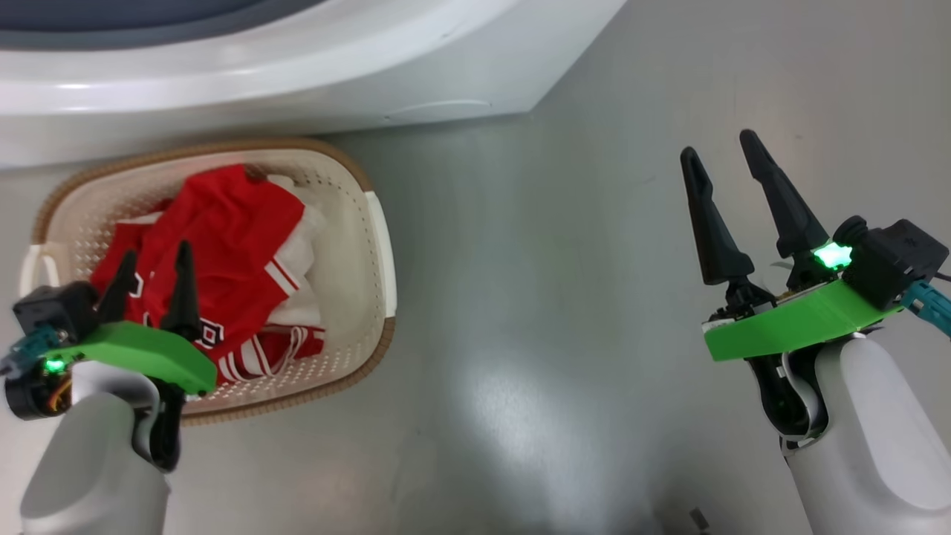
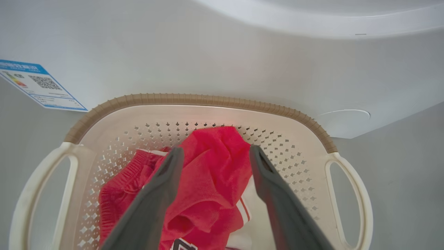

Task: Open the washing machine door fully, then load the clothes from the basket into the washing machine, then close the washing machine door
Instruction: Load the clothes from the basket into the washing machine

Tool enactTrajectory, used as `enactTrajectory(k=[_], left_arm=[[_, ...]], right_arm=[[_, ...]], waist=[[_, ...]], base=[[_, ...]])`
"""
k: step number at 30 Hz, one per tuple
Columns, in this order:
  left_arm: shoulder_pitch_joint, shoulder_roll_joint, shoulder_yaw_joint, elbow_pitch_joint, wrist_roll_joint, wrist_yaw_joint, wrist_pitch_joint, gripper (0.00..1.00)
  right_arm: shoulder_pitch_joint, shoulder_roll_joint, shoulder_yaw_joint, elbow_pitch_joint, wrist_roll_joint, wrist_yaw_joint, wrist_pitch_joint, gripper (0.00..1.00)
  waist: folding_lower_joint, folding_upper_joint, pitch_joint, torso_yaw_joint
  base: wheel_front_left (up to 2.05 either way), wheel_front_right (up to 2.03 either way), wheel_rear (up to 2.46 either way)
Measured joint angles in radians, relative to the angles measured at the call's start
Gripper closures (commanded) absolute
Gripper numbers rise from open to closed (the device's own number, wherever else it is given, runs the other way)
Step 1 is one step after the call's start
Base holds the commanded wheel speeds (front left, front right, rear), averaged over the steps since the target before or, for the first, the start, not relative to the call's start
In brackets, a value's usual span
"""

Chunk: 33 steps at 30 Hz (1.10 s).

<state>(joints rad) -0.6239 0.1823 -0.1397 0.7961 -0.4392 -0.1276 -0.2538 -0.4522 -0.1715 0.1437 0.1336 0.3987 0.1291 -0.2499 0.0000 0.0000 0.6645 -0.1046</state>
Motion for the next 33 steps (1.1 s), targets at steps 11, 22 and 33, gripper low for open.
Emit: enactTrajectory(k=[11,22,33], left_arm=[[-0.122,0.032,-0.119,0.19,-0.148,0.0,0.0,0.0],[-0.239,0.077,-0.211,0.309,-0.243,0.0,0.026,0.0],[-0.292,0.099,-0.274,0.388,-0.29,0.0,0.114,0.0]], right_arm=[[-0.034,0.011,0.002,-0.016,-0.015,0.0,0.0,0.0],[-0.066,0.027,0.011,-0.028,-0.018,0.0,-0.007,0.0],[-0.07,0.043,0.012,-0.032,-0.019,0.0,-0.007,0.0]], waist=[[0.0,0.0,0.083,-0.026],[0.0,0.0,0.162,-0.049],[0.0,0.0,0.208,-0.079]], base=[[0.0,0.0,0.0],[0.0,0.0,0.0],[0.0,0.0,0.0]])
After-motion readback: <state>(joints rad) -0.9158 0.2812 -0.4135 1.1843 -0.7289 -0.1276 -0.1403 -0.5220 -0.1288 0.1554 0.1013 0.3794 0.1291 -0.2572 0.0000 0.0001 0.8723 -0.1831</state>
